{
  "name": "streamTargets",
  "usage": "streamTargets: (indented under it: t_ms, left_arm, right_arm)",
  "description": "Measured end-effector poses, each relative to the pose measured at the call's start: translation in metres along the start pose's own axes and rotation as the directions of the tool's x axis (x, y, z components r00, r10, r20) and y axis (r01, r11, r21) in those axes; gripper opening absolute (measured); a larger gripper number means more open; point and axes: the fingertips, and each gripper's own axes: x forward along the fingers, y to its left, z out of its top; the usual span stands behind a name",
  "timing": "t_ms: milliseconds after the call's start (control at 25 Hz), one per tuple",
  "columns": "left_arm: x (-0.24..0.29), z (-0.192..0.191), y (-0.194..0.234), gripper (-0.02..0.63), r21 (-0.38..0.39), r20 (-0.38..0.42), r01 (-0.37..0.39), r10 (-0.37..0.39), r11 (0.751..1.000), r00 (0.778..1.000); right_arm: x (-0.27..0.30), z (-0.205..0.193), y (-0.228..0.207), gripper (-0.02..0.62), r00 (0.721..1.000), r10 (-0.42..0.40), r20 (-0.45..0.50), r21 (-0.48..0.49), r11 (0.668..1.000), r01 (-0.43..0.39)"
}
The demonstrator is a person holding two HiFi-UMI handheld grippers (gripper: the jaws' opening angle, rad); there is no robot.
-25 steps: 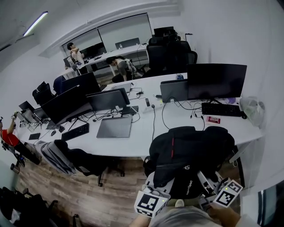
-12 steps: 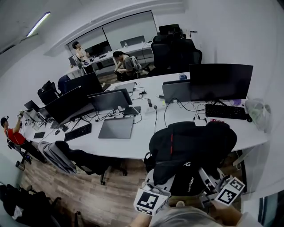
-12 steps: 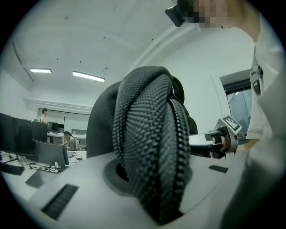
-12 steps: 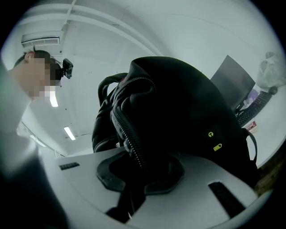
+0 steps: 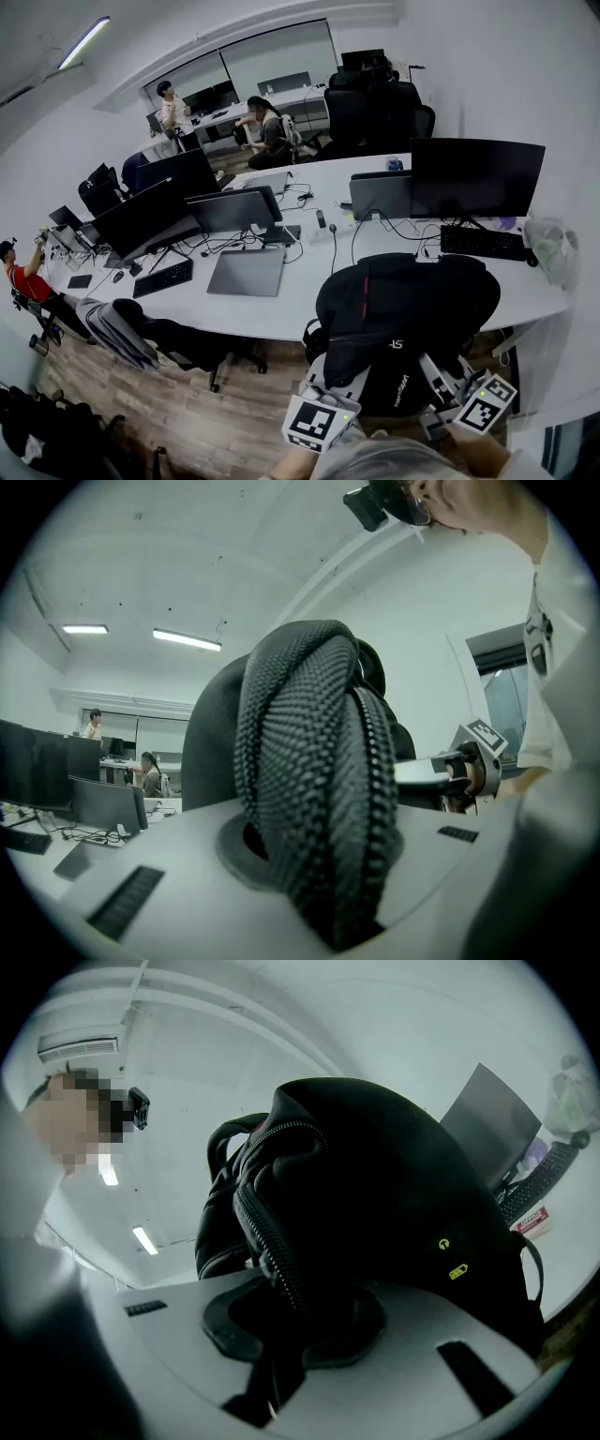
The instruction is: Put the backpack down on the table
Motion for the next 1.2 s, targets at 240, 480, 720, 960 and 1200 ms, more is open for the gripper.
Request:
streamTargets:
  t_ms: [240, 480, 720, 960, 1200]
  left_arm:
    - [0.025, -0.003, 0.039, 0.064, -0.013, 0.002, 0.027, -0.027, 1.000, 1.000]
    - [0.056, -0.005, 0.088, 0.064, -0.020, 0.007, 0.070, -0.070, 0.997, 0.998]
    - [0.084, -0.006, 0.137, 0.063, -0.041, 0.025, 0.127, -0.126, 0.991, 0.992]
    - [0.105, -0.010, 0.180, 0.063, -0.051, 0.036, 0.162, -0.160, 0.986, 0.986]
    - [0.128, -0.008, 0.209, 0.063, -0.052, 0.034, 0.170, -0.168, 0.984, 0.985]
  right_arm:
    - [0.040, 0.005, -0.019, 0.055, 0.999, -0.032, 0.005, -0.014, 0.999, 0.033]
    - [0.088, 0.011, -0.042, 0.055, 0.997, -0.073, 0.022, -0.025, 0.997, 0.074]
    - [0.138, 0.018, -0.061, 0.055, 0.991, -0.121, 0.053, -0.064, 0.990, 0.125]
    - [0.180, 0.018, -0.080, 0.054, 0.985, -0.156, 0.073, -0.079, 0.984, 0.161]
    - [0.210, 0.025, -0.096, 0.054, 0.982, -0.174, 0.070, -0.058, 0.982, 0.178]
